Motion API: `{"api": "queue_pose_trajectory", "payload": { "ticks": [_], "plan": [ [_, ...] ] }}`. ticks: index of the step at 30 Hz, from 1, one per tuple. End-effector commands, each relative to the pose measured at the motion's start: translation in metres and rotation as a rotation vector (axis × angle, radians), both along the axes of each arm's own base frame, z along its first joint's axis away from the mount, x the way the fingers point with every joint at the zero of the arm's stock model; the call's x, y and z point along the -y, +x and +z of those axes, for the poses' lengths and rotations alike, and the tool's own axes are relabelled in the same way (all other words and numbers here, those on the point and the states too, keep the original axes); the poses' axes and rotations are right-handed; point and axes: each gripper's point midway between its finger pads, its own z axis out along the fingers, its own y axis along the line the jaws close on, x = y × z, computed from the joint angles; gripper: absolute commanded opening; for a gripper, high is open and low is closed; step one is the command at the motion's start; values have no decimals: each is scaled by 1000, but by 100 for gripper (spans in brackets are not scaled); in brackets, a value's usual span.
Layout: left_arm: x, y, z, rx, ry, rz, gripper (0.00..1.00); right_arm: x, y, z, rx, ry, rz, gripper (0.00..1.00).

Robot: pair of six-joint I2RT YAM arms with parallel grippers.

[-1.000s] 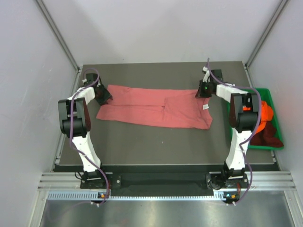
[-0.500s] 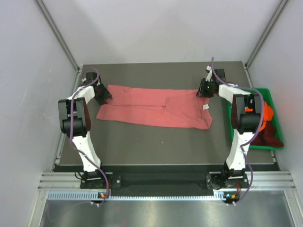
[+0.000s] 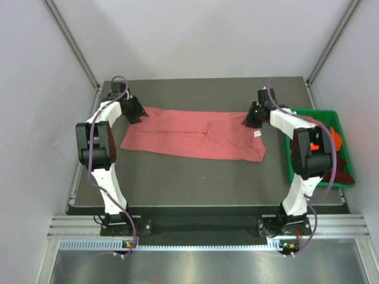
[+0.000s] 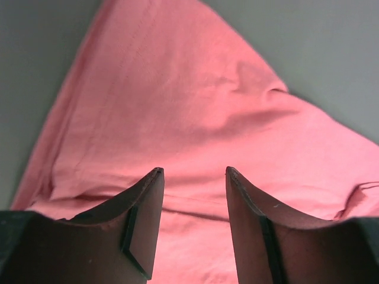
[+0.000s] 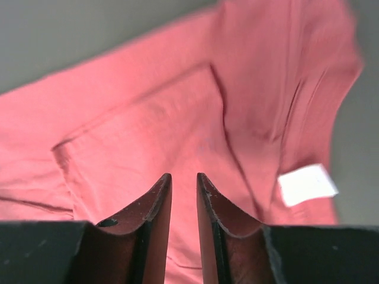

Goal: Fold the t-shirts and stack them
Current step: Fold the tshirt

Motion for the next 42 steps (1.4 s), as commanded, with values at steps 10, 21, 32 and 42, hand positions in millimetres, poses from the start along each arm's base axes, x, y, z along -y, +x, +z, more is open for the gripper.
{"api": "queue_pose_trajectory", "payload": {
  "ticks": [10,21,32,42],
  "plan": [
    [-52,-45,-64,-290,151,188,51,6,20,-39,-22,-198,-186,24],
    [-74,-74,-44,-244,236,333,50,-5,80,-61,-28,-275,-62,26],
    [-59,-70,20,-64,178,248,51,-38,131,21,202,-139,56,29],
    [-3,-22,15,-7,-2,-88,52,-33,44,37,76,-9,-201,26]
  ]
}}
